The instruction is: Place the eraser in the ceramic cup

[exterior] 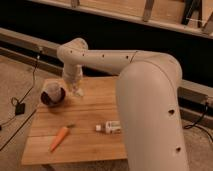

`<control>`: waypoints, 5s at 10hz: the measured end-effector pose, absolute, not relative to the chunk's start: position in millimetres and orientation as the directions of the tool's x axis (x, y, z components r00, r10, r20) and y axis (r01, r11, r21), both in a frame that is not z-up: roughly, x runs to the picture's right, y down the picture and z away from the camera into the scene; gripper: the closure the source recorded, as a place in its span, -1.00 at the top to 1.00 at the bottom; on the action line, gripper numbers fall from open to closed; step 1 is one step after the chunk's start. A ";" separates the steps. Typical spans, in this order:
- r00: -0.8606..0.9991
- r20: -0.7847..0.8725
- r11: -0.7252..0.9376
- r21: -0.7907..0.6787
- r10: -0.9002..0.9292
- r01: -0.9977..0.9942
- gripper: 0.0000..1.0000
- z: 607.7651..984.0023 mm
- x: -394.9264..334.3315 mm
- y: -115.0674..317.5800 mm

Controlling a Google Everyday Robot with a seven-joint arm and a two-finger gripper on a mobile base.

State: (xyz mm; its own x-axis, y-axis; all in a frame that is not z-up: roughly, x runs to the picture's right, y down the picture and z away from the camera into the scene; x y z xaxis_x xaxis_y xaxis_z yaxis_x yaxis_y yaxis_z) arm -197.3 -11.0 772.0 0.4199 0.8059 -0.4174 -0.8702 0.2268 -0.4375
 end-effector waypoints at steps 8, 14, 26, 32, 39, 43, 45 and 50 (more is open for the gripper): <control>0.589 -0.216 0.345 -0.637 0.779 -0.689 -1.00 758.1 -305.4 -34.2; 0.623 -0.156 0.381 -0.670 0.767 -0.637 -1.00 778.3 -336.9 -48.8; 0.602 -0.362 0.266 -0.655 0.712 -0.708 -0.93 844.6 -323.9 -13.7; 0.604 -0.385 0.256 -0.654 0.698 -0.712 0.29 854.7 -324.3 -15.4; 0.621 -0.398 0.272 -0.648 0.675 -0.711 0.60 859.7 -324.6 -12.5; 0.633 -0.359 0.296 -0.656 0.687 -0.694 0.60 846.3 -329.9 -28.4; 0.631 -0.323 0.313 -0.656 0.706 -0.687 0.60 834.4 -329.2 -44.8; 0.631 -0.285 0.402 -0.569 0.722 -0.717 0.60 823.2 -295.7 -71.1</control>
